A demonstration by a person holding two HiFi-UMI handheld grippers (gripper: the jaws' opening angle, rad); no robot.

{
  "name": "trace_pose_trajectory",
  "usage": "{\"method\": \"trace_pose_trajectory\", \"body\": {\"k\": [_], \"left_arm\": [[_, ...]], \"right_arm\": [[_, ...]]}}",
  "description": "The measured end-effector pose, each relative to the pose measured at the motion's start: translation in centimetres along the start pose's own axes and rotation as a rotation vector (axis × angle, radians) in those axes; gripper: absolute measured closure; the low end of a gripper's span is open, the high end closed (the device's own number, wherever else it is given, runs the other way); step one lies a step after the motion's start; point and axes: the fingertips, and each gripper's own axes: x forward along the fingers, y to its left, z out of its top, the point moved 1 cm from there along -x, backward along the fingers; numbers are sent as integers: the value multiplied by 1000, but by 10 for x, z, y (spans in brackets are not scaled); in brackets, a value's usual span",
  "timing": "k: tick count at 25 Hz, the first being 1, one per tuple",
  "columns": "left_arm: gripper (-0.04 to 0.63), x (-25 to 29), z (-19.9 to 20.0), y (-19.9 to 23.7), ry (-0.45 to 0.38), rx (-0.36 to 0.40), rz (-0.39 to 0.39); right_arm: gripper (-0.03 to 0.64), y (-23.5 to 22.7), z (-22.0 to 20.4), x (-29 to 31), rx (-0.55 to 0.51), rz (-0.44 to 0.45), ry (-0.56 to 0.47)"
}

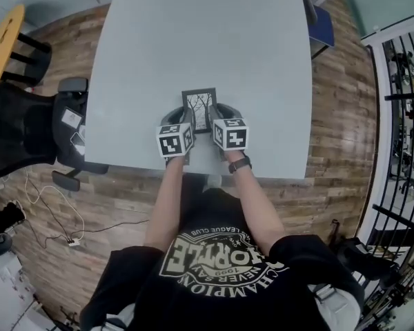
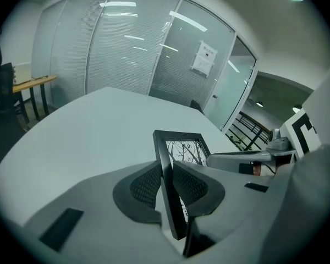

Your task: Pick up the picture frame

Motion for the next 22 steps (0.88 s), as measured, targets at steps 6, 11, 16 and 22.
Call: {"method": "trace_pose_trajectory", "body": {"k": [6,11,16,22], "left_arm": [[524,-38,64,-33,-137,82,-3],[523,-80,112,-69,-270,132,-26],[523,-125,147,-100,-385,186,-53],[523,-179,177,-128,-505,238,-84]], "right_arm": [[549,8,62,-50,-38,-6,-165],[549,18,113,-107,-91,-26,-328],[549,32,147,-162,-122,-35,-476],[548,55,175,-221,-162,-45,-621]]}}
